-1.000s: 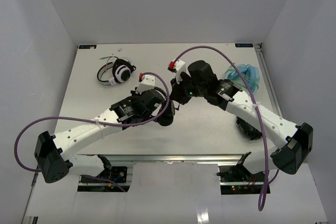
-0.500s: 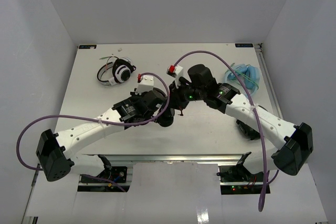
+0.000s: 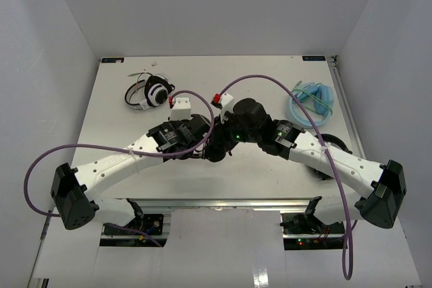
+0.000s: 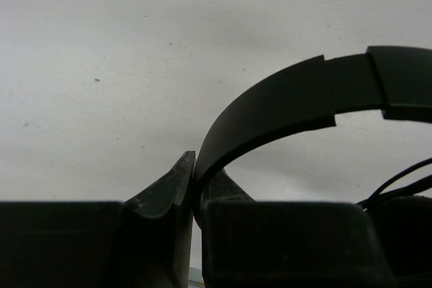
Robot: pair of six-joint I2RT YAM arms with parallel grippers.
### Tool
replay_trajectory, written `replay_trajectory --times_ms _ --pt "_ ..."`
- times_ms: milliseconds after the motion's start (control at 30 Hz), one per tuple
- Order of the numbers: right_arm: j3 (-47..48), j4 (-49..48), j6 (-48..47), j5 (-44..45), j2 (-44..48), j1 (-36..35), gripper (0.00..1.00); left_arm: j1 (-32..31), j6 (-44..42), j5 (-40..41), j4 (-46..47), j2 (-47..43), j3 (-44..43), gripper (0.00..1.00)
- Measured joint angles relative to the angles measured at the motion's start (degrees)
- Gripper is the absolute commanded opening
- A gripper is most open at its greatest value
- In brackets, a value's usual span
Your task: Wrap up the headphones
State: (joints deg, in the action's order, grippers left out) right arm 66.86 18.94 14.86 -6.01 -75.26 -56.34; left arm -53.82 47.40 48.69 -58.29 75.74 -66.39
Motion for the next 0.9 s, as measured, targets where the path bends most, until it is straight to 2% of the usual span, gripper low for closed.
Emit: replay_trajectory --times_ms 233,567,900 --pt "-0.43 -2.15 2.71 8.74 -0.06 -5.46 0.08 0.02 1.71 -4.57 2.31 -5.13 0.18 0.0" --pt "-0.25 -2.26 5.47 21.2 -1.93 -11.19 0.09 0.02 3.73 -6.65 2.67 -5.46 1.93 0.0" --pt "-0.29 -1.49 7.89 29.9 -1.97 -13.95 0.21 0.02 5.7 -6.85 2.6 -7.55 1.97 0.0"
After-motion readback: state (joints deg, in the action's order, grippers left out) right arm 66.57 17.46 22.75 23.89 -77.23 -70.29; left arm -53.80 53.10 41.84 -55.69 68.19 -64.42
